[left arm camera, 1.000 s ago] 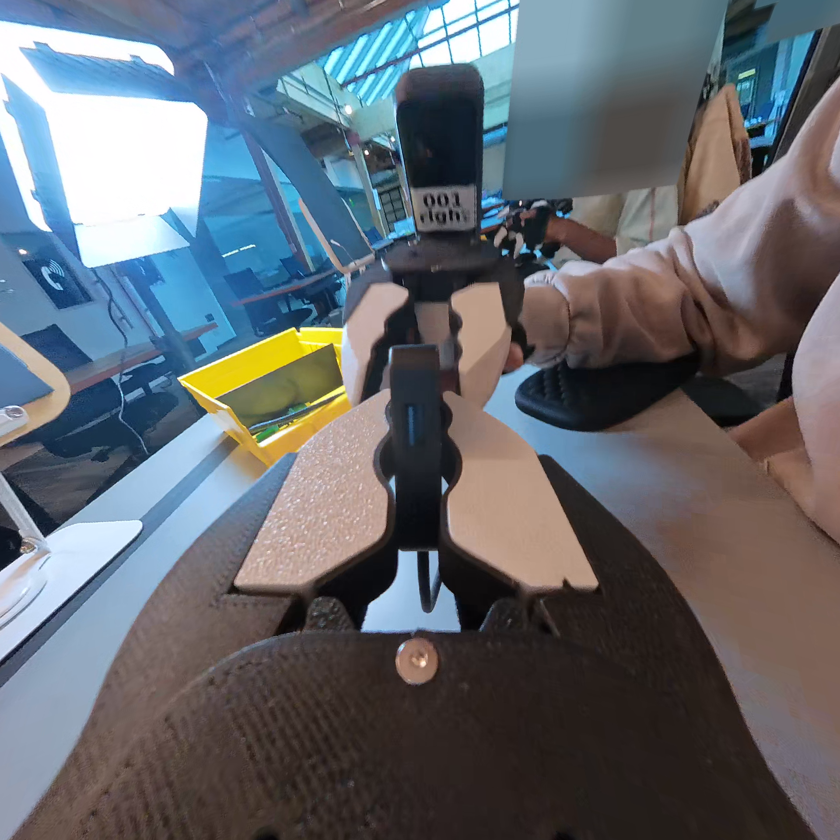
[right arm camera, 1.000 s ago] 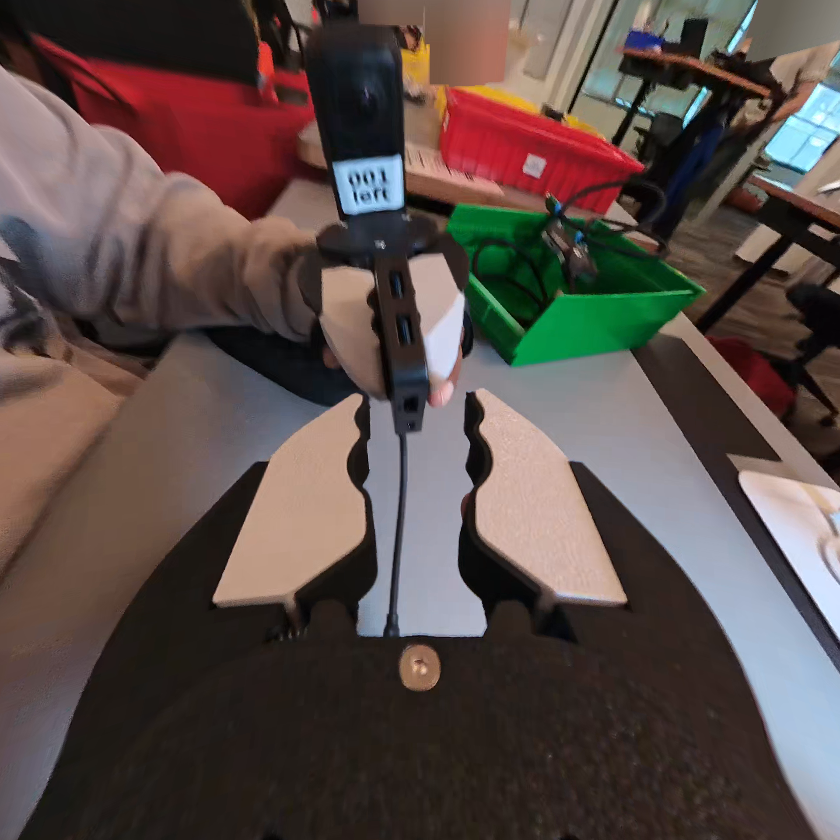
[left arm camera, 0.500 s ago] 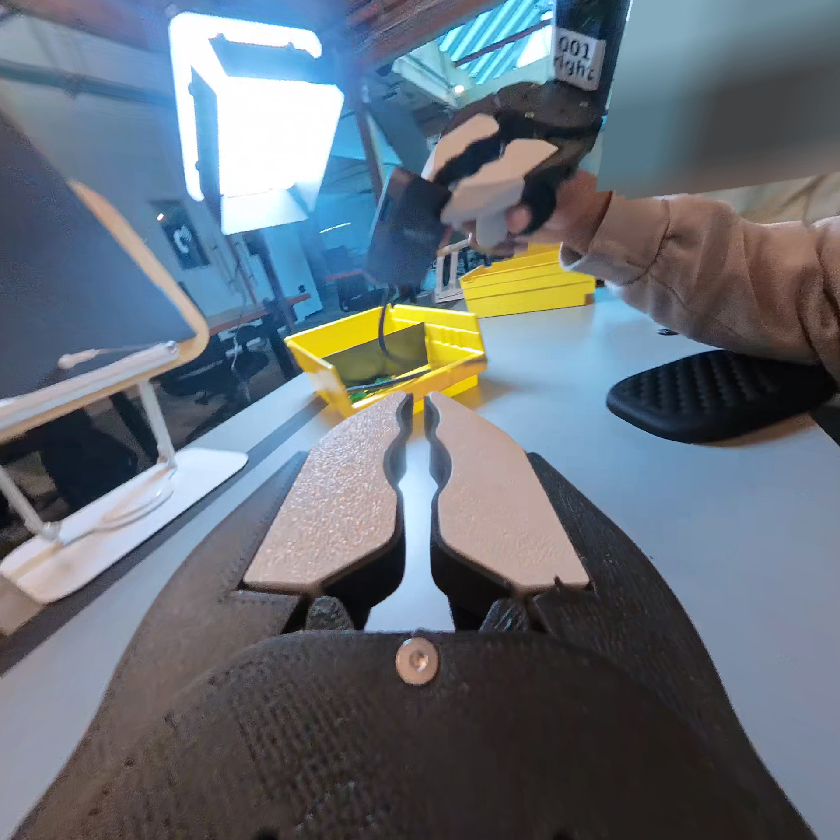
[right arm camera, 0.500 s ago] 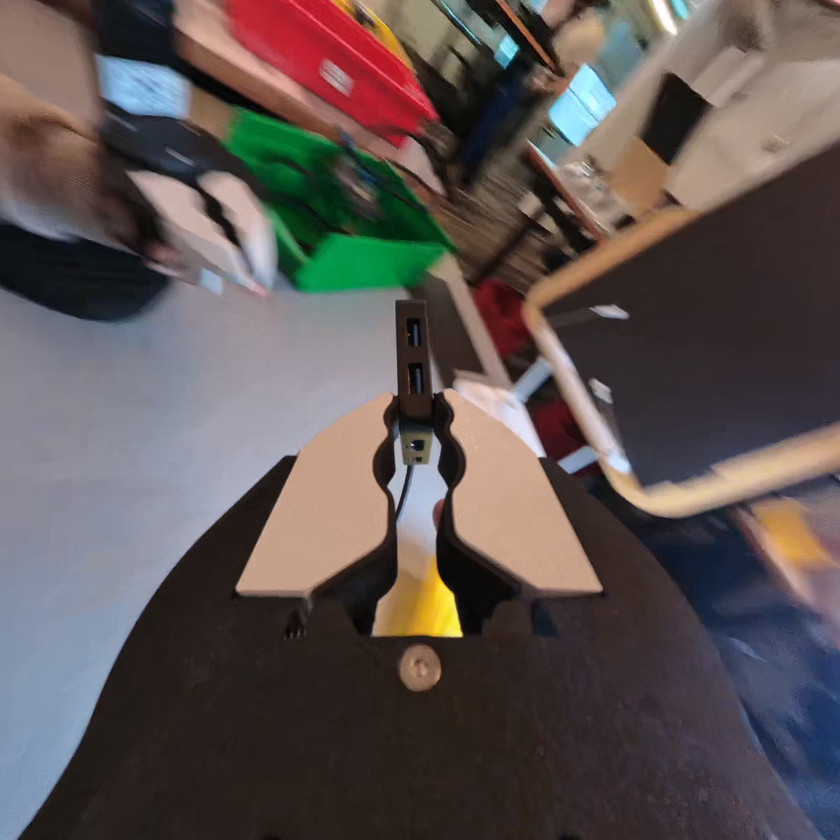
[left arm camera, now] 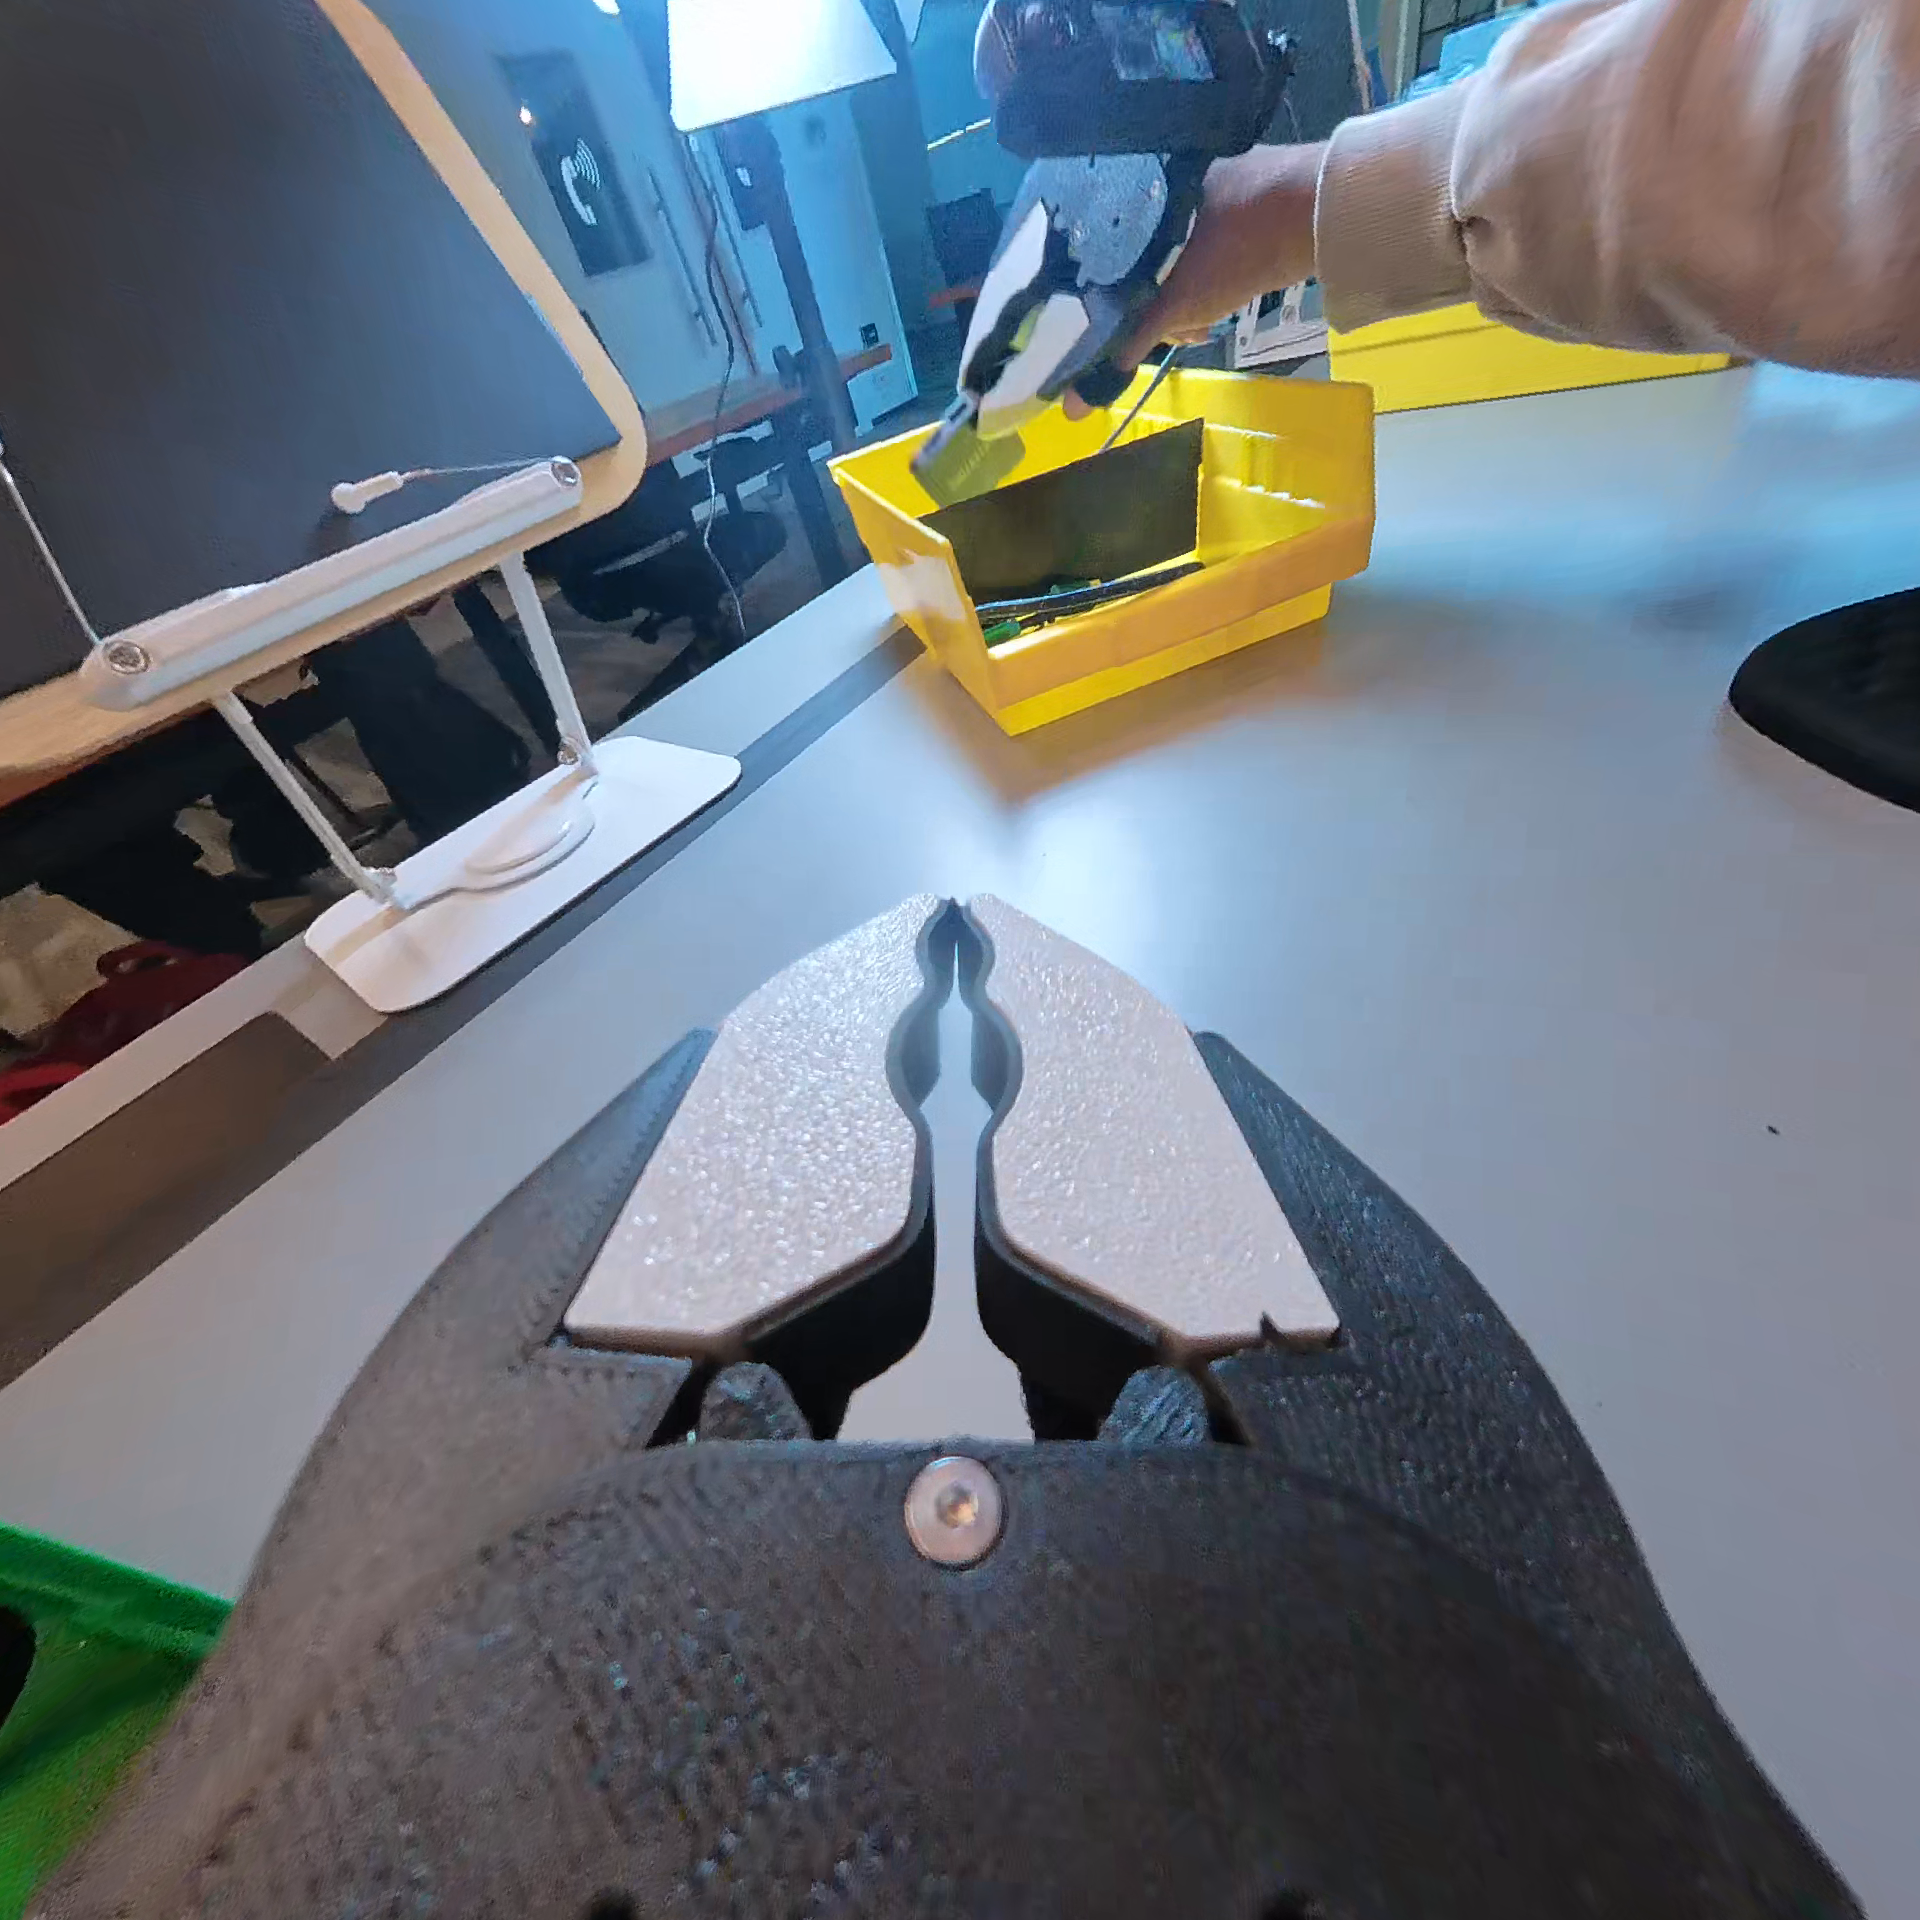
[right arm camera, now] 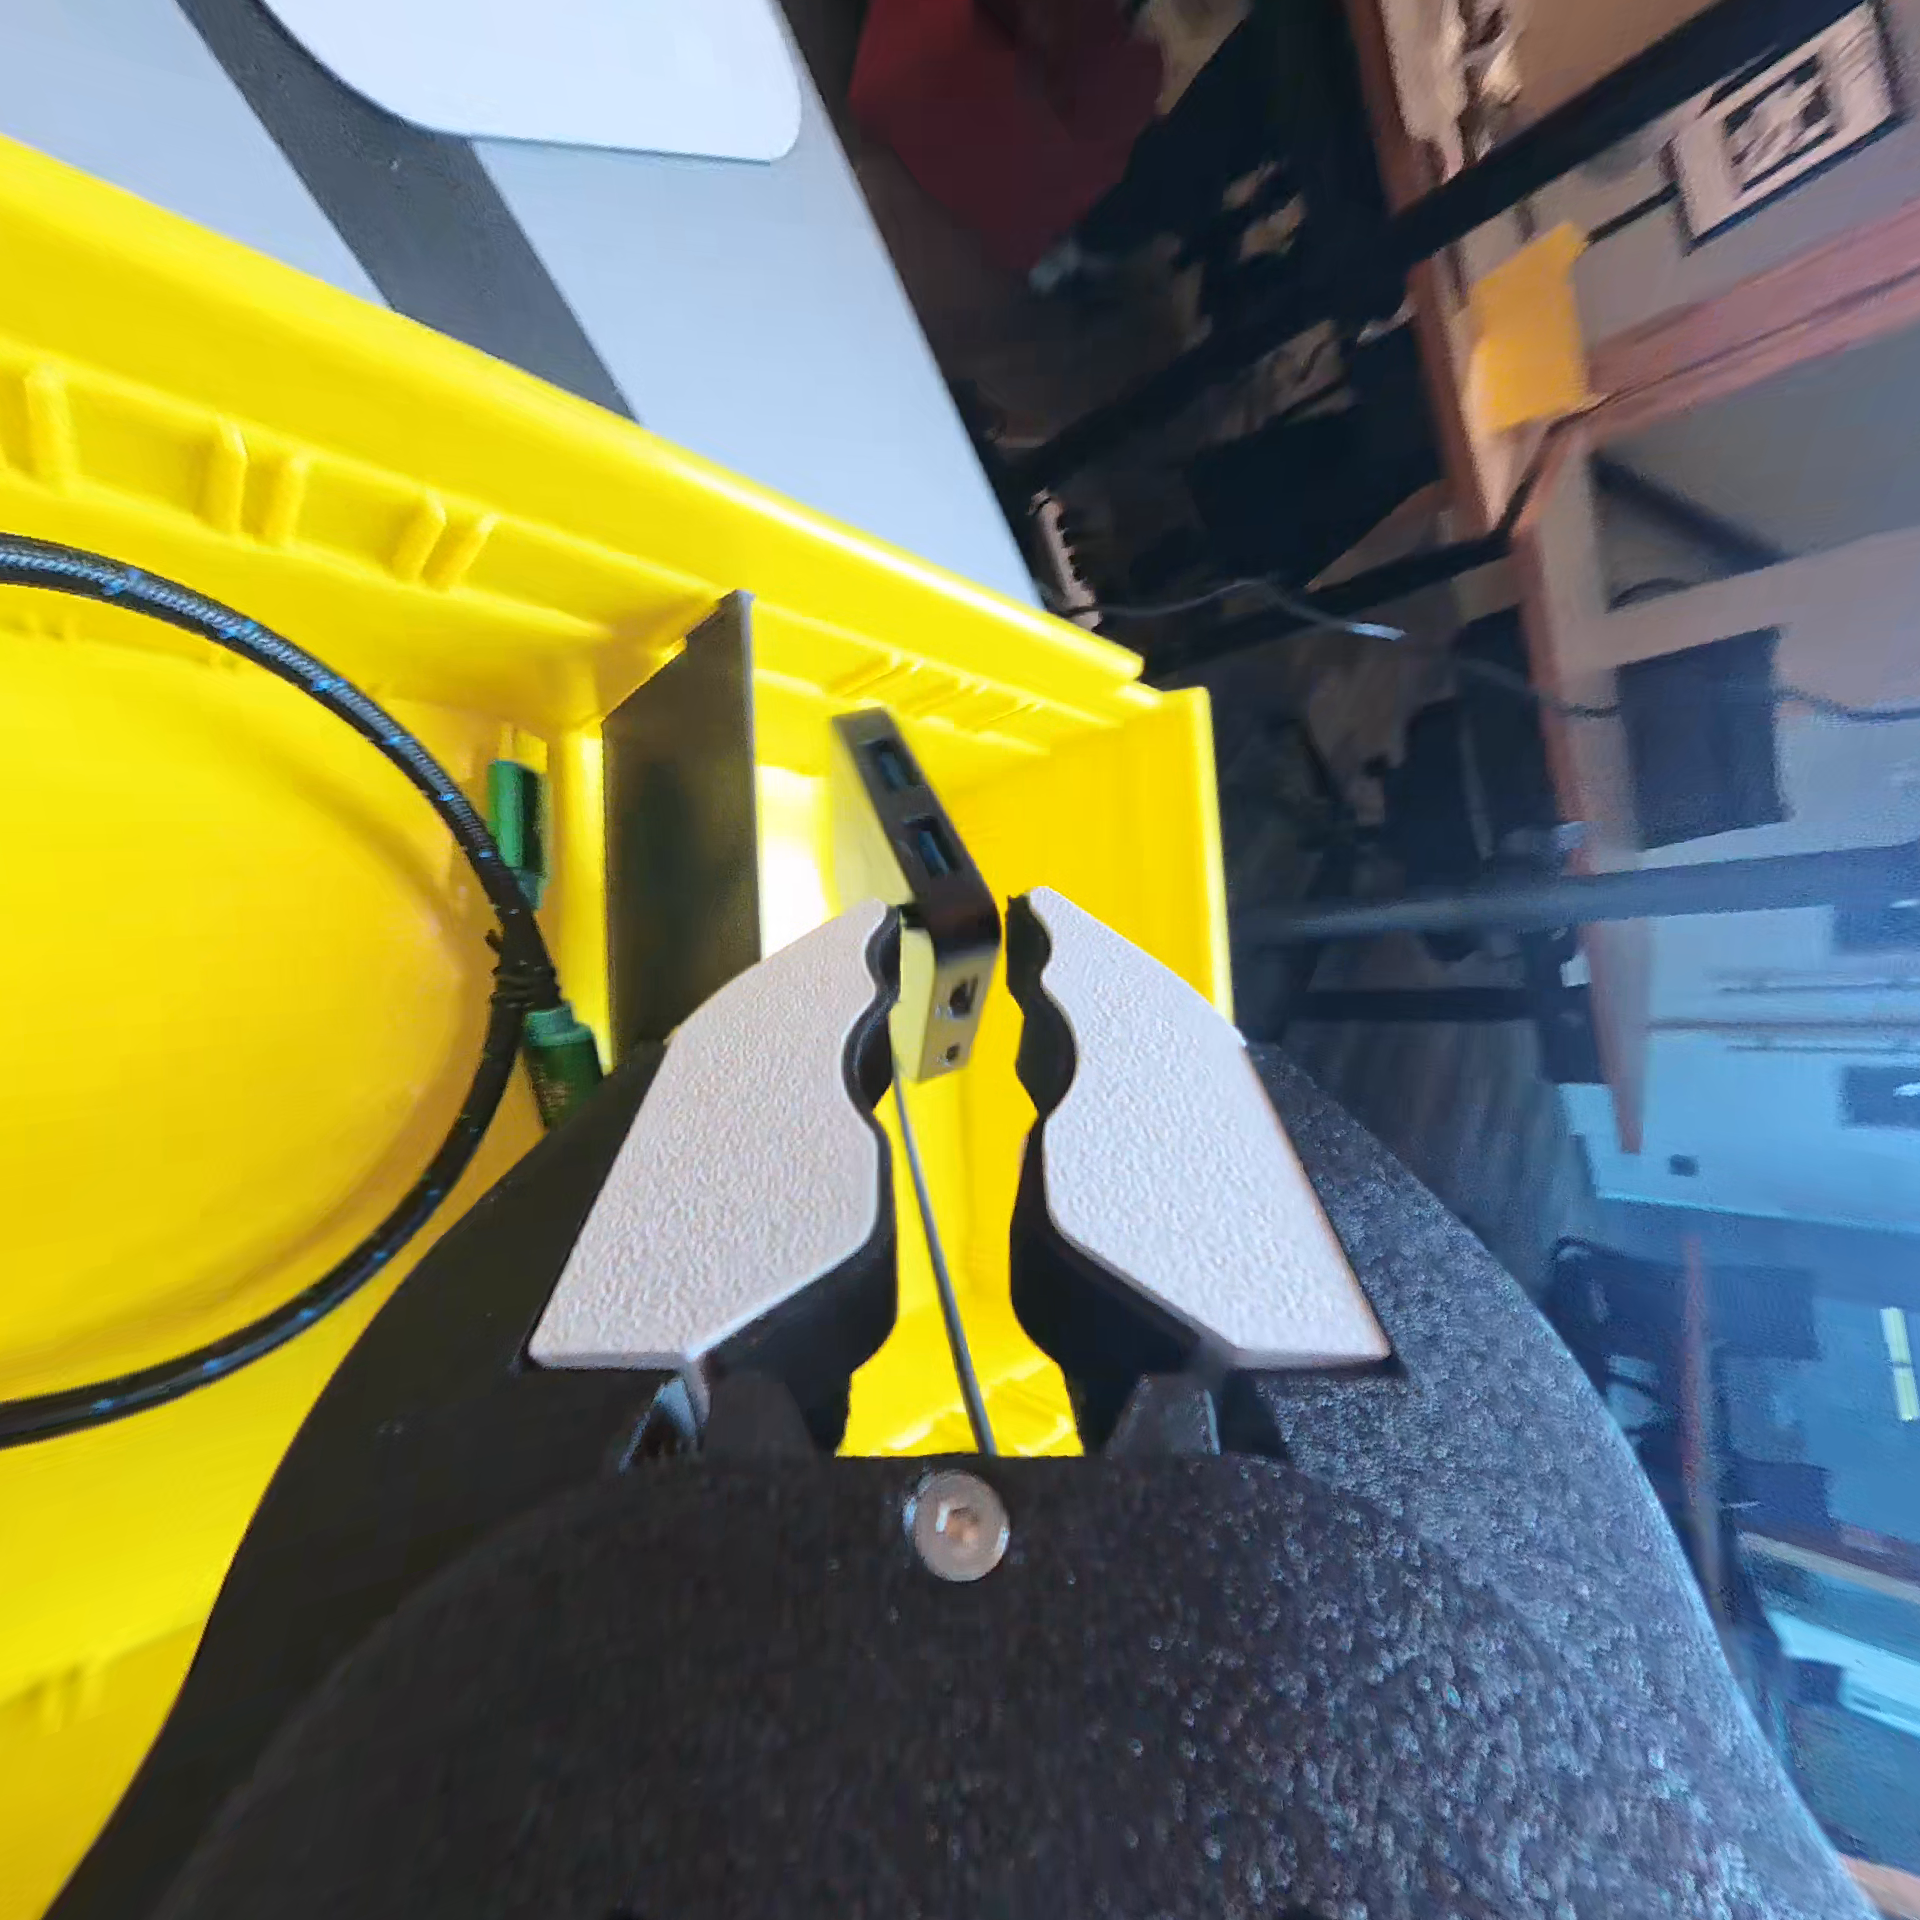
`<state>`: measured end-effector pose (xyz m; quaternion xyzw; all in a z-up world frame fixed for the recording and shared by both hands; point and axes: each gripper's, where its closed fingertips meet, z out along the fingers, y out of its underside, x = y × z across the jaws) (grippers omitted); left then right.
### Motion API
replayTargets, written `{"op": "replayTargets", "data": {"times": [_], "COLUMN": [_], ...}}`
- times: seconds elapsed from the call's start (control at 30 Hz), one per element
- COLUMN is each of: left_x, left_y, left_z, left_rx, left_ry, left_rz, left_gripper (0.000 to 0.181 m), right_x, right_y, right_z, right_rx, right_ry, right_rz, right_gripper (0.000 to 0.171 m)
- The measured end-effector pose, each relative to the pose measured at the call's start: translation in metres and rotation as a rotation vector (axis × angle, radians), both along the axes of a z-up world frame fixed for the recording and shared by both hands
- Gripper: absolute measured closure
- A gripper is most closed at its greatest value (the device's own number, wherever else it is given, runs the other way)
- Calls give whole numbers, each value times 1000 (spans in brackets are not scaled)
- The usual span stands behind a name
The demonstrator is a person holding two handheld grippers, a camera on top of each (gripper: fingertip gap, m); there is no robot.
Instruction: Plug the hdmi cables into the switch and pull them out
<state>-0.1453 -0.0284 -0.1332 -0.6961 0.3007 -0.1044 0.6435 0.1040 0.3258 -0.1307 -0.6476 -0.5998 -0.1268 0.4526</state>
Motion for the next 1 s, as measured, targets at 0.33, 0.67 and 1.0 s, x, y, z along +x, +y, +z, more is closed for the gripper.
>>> {"op": "replayTargets", "data": {"times": [0.33,0.67,1.0], "left_x": [-10,-184,-262], "left_y": [1,-7,11], "left_z": [8,61,4], "left_rx": [-3,22,-366], "left_ry": [-62,166,-1097], "left_rz": [30,516,631], "left_gripper": [181,172,87], "right_x": [-48,-49,-69], "right_y": [-133,-329,-342], "right_z": [96,43,-14], "right_rx": [-212,-338,-432], "right_ry": [748,747,721], "right_rz": [249,492,505], "right_gripper": [145,146,153]}}
